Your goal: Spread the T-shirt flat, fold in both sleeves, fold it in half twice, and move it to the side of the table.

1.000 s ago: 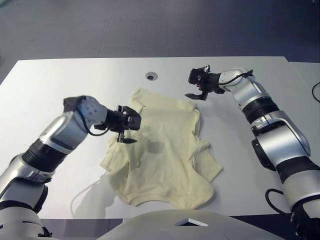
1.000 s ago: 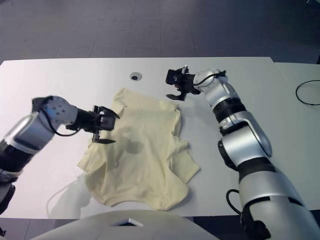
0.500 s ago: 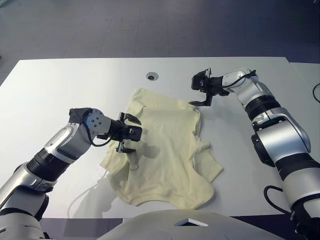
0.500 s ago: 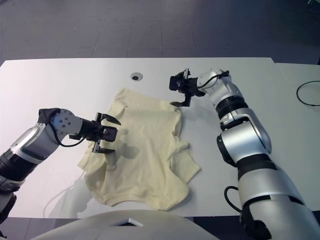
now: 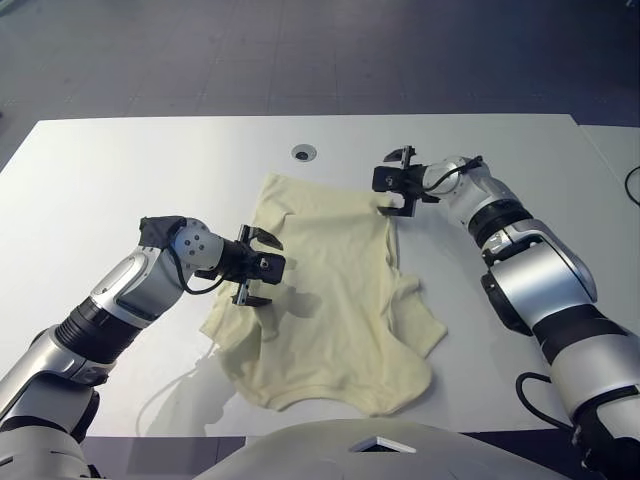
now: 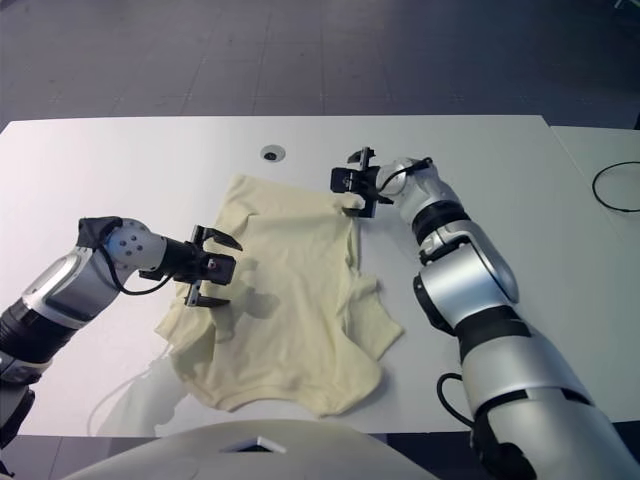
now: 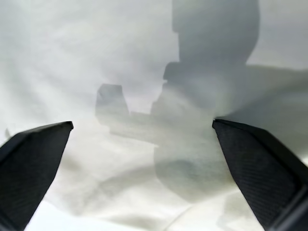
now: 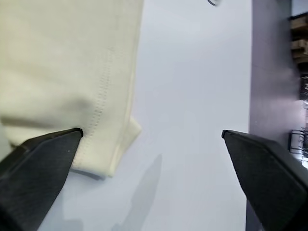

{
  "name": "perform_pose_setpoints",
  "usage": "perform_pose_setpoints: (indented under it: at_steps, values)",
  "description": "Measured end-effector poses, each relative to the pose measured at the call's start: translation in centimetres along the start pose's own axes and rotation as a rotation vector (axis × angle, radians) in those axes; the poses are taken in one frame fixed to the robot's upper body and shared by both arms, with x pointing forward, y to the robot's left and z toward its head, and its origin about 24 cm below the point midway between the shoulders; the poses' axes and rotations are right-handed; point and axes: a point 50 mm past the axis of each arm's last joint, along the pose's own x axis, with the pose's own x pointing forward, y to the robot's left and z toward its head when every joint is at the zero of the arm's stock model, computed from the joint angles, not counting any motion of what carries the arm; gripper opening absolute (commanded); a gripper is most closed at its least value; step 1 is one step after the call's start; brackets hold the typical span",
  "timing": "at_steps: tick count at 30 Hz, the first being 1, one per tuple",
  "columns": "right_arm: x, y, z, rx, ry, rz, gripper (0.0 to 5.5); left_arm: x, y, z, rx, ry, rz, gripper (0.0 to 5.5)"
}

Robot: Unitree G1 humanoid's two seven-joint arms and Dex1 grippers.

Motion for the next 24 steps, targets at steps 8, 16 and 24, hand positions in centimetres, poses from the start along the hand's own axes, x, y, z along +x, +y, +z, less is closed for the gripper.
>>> perform_pose_setpoints:
  at_steps: [8,16,24]
  values:
    - [-0.7,-2.7,-0.2,0.191,-0.017,-0.358,5.38,0.3,-0.1,0.7,0.002,-0.027,-0.015,5.40]
    - [-3.2,-5.9,-0.5,0.413,-0.211,-0.388,5.38,0.8,1.1,2.4,-0.273,-0.250,0.083,5.40]
    - [-2.7,-2.3,-2.6,0.739,-0.190,-0.193,5.38,-4.2,7.5,0.2,-0.352,-0.209,0.392,5.40]
